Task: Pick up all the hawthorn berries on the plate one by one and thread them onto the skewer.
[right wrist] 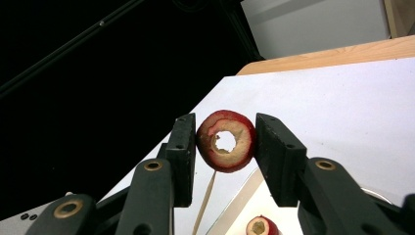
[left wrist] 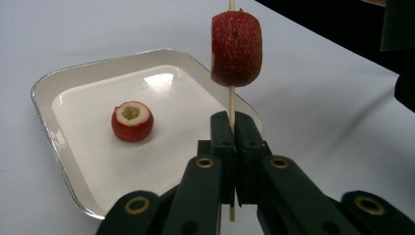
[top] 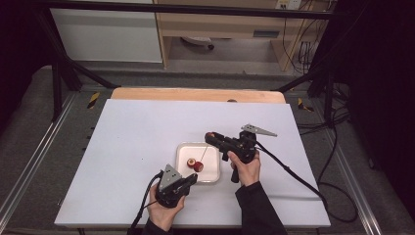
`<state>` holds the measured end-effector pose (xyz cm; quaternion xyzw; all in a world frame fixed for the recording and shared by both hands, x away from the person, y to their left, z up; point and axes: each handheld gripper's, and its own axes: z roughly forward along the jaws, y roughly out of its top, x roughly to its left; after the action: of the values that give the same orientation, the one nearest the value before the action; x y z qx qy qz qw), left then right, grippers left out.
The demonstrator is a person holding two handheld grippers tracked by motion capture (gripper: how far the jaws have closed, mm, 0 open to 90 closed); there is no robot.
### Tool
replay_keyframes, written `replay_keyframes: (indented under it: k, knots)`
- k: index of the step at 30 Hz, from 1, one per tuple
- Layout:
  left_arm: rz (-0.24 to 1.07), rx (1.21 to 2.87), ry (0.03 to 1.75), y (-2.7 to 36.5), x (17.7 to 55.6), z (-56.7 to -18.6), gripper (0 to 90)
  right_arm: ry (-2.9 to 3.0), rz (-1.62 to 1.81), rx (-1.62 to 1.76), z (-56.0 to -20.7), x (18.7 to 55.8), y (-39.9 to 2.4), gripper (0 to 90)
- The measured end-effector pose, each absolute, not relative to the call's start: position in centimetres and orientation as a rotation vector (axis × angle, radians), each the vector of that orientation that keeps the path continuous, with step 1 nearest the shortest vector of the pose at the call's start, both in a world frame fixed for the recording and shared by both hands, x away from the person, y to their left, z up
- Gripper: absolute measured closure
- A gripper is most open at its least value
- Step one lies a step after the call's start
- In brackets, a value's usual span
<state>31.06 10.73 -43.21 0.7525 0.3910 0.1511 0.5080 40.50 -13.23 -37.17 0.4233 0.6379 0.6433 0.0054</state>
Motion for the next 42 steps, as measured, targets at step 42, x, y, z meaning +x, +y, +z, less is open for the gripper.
replay_keyframes:
  k: [42]
  knots:
    - [0.309,1.769,1.035,10.88,31.09,-43.33,88.6,1.967,2.005,1.275,-37.62,39.95,-12.78,61.6]
